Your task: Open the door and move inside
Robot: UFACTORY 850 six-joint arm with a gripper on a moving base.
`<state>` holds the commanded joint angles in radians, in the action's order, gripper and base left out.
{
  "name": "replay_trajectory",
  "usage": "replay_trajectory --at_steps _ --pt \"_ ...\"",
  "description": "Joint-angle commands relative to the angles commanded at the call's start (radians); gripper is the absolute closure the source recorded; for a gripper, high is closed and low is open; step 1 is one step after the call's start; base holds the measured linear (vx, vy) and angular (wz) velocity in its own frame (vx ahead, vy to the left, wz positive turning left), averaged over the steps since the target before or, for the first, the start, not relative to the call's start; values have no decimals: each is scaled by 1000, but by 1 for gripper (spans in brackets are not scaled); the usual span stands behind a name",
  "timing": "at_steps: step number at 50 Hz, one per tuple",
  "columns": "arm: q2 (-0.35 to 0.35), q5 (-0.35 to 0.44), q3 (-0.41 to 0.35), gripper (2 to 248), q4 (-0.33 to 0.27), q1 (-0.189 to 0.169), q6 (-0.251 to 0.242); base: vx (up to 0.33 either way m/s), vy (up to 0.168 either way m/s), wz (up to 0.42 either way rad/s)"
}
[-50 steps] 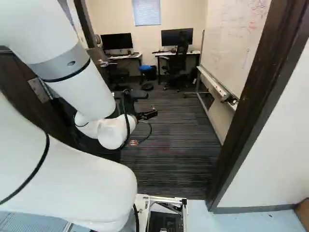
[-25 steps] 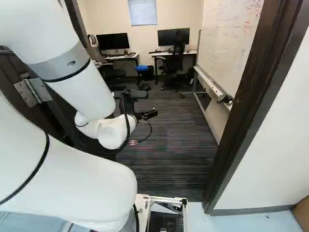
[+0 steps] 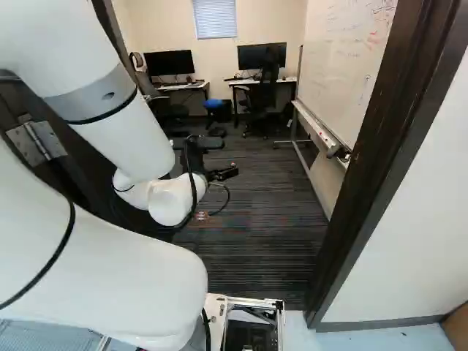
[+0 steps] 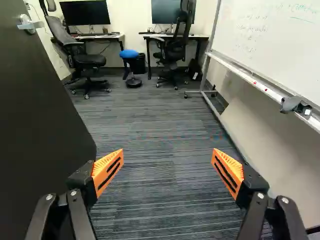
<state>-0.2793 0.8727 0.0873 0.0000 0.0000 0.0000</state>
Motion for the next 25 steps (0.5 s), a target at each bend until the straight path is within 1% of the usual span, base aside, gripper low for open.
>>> replay_trajectory --at_steps 25 --pt "0 0 0 3 0 0 0 90 -40 -4"
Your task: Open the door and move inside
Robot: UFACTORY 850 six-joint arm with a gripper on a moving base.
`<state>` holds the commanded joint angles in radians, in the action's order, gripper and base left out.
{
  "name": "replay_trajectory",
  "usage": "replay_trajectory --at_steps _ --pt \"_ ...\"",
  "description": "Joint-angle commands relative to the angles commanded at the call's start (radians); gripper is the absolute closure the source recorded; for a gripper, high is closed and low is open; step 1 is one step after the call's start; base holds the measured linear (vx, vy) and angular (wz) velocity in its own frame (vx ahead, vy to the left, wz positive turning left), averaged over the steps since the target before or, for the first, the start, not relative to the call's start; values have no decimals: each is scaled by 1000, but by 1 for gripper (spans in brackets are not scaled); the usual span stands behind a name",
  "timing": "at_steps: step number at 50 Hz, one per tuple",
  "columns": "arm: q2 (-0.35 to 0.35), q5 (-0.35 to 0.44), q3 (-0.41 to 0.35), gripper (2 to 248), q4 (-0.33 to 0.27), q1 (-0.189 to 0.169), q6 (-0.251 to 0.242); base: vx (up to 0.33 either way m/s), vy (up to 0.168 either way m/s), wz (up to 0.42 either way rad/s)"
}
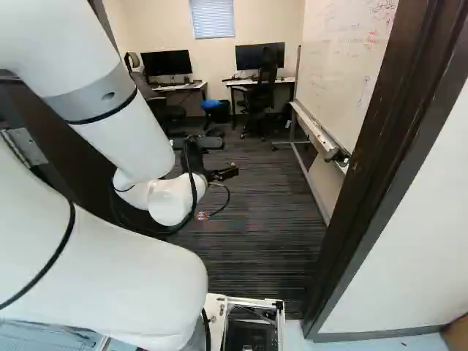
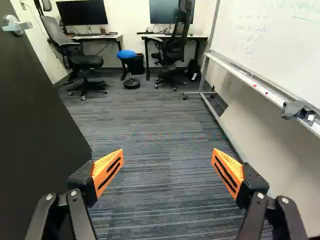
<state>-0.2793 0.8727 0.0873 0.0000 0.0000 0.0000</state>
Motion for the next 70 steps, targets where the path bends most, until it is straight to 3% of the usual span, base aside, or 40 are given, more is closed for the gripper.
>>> replay_trajectory --at_steps 70 --pt "0 0 0 3 0 0 0 128 -2 -9"
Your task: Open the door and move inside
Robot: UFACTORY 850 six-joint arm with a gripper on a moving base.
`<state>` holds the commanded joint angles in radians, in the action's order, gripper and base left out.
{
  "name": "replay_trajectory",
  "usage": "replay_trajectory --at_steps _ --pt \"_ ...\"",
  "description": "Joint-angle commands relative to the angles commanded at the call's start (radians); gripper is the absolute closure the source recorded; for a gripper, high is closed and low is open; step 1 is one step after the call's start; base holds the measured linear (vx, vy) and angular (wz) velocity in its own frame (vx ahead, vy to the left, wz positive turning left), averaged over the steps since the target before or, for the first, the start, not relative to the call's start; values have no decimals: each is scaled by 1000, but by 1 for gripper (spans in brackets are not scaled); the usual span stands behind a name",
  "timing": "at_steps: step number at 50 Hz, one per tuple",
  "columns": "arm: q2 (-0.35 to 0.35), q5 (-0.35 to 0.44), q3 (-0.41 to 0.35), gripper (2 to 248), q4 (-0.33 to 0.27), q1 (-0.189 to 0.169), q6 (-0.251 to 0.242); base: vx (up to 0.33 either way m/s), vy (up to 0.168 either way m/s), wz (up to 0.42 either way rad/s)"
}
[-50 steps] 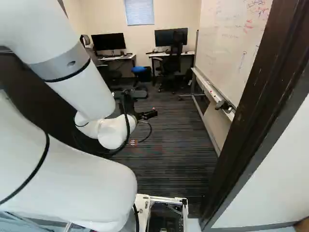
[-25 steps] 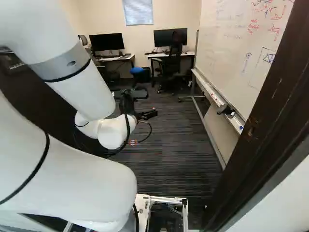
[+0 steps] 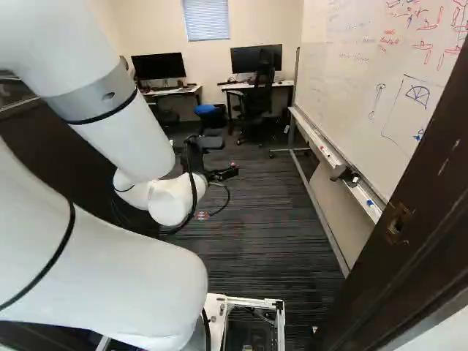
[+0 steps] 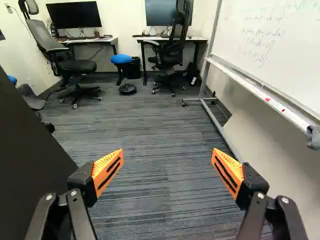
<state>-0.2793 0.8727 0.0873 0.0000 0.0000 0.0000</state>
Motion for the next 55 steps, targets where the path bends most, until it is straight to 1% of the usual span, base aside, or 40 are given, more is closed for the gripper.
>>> replay_trajectory --at_steps 55 --pt "0 0 0 3 0 0 0 157 2 -5"
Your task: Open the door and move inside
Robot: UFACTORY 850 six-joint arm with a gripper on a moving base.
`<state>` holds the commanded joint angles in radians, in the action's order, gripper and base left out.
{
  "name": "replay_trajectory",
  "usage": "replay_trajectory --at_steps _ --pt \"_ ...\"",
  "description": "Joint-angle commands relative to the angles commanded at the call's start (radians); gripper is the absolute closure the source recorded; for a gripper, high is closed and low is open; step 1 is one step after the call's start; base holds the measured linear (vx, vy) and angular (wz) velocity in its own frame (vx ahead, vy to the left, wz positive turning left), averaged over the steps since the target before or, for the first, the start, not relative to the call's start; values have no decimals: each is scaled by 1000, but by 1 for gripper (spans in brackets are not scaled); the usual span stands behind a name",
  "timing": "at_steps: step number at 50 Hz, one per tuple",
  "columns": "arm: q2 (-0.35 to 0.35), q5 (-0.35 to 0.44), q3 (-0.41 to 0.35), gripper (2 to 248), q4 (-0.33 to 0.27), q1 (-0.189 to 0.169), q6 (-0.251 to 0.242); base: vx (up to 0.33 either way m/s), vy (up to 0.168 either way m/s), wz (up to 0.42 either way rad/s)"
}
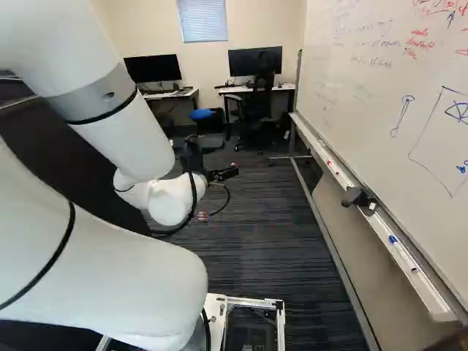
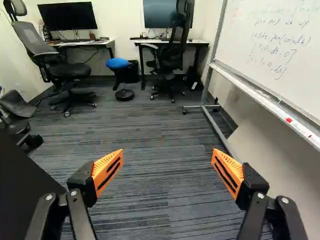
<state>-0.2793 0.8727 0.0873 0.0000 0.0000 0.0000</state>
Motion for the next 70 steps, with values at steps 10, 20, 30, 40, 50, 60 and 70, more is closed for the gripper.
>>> replay_trajectory --at_steps 10,20,30,40,50,60,70 --pt "0 0 0 3 0 0 0 176 2 -6" --pt "0 0 0 3 0 0 0 204 3 -7" --pt "0 0 0 3 0 0 0 227 -1 -8" --pt "0 0 0 3 0 0 0 202 -8 11" --pt "0 0 0 3 0 0 0 214 11 -7" --pt "0 0 0 3 0 0 0 228 -2 -21" --pt "0 0 0 3 0 0 0 239 -1 -22"
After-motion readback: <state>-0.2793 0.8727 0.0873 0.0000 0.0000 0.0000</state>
